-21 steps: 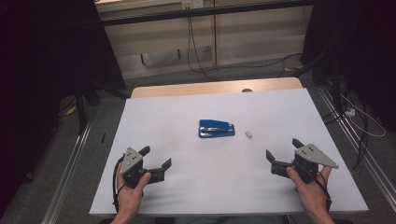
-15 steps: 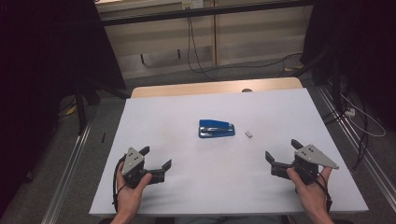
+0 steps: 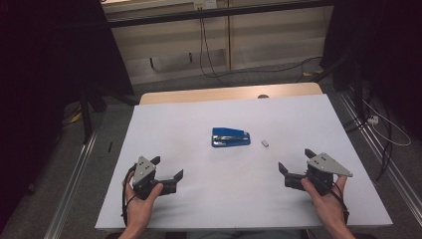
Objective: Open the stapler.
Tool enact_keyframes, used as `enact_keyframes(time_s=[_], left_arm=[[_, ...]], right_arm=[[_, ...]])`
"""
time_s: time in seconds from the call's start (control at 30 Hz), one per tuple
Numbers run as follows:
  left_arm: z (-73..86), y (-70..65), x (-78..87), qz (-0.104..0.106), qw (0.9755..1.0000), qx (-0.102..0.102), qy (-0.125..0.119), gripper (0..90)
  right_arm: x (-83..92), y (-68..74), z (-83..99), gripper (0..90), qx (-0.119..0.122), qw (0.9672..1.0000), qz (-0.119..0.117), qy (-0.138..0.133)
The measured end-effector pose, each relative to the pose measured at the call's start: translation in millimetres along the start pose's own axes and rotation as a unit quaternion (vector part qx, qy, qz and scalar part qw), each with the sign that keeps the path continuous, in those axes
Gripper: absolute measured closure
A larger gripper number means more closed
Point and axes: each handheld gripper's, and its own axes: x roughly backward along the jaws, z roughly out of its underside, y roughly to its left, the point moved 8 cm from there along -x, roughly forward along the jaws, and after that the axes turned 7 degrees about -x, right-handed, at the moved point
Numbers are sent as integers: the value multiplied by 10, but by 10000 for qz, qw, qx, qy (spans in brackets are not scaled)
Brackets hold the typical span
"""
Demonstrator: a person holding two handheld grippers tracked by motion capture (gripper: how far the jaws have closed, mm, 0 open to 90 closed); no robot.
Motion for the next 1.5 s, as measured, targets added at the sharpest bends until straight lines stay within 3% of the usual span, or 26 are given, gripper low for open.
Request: enact_keyframes(time_s=[0.1,0.23,0.43,0.63,0.83,1.0,1.13,1.33,1.4,1.5], left_arm=[[11,50,-12,-78,9999,124,60,53],[-7,63,-42,-112,9998,134,82,47],[-10,-7,-125,175,9997,116,154,48],[-50,-50,-230,263,9995,-85,123,53],[-31,-81,-296,340,9991,-42,255,59],[-118,-72,-344,312,9994,-154,57,59],[-136,-70,-388,332,9993,-152,56,59],[-215,-84,-514,532,9984,-177,-71,61],[-245,-64,-545,408,9988,-257,-87,61],[-288,-68,-599,492,9985,-184,-138,62]], right_arm=[[-53,46,-33,36,11,10000,-62,-60],[-123,115,-20,35,-61,9996,-260,-1],[-198,200,-14,40,-17,9992,-396,69],[-277,289,-30,32,65,9986,-513,112],[-442,408,-76,41,249,9975,-645,158],[-545,533,-105,45,239,9960,-850,143],[-594,593,-140,57,245,9953,-933,88],[-691,680,-106,95,242,9935,-1095,211],[-713,703,-102,125,198,9931,-1135,213],[-741,720,-120,146,220,9925,-1185,204]])
